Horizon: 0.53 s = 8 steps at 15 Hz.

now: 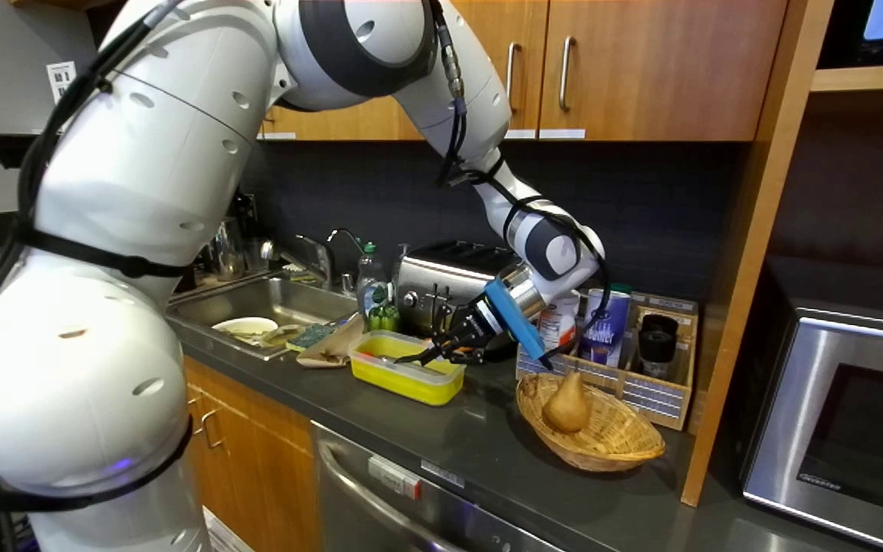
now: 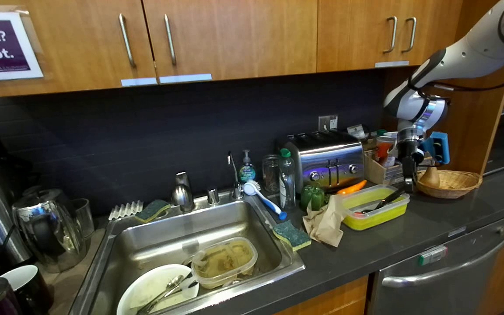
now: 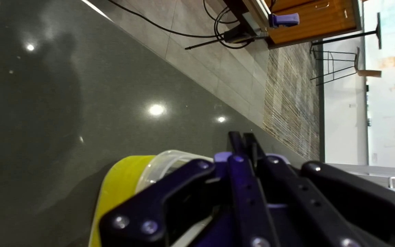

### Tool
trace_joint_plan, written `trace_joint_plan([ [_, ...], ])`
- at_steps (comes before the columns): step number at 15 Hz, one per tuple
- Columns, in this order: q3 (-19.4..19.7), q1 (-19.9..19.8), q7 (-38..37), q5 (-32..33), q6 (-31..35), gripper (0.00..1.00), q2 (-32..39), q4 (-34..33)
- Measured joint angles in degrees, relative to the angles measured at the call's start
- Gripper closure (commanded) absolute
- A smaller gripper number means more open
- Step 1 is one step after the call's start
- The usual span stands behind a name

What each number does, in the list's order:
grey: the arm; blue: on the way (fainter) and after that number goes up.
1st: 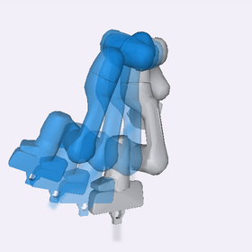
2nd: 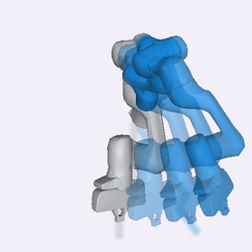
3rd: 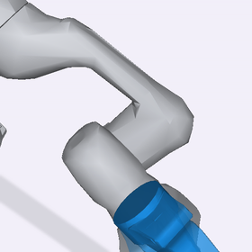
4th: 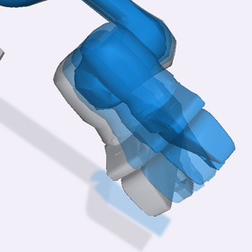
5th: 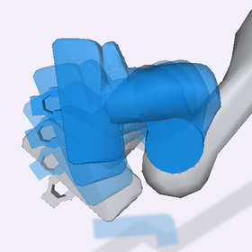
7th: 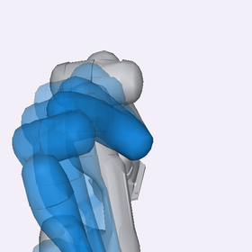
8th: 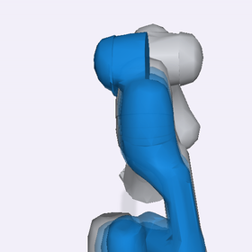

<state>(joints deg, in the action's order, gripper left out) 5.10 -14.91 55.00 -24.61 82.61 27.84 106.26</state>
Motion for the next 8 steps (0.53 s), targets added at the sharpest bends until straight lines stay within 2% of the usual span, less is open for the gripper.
trace_joint_plan([
  [8, -0.6, -0.7, 5.0, 0.0, -7.2, 0.99, 1.0, -2.0],
])
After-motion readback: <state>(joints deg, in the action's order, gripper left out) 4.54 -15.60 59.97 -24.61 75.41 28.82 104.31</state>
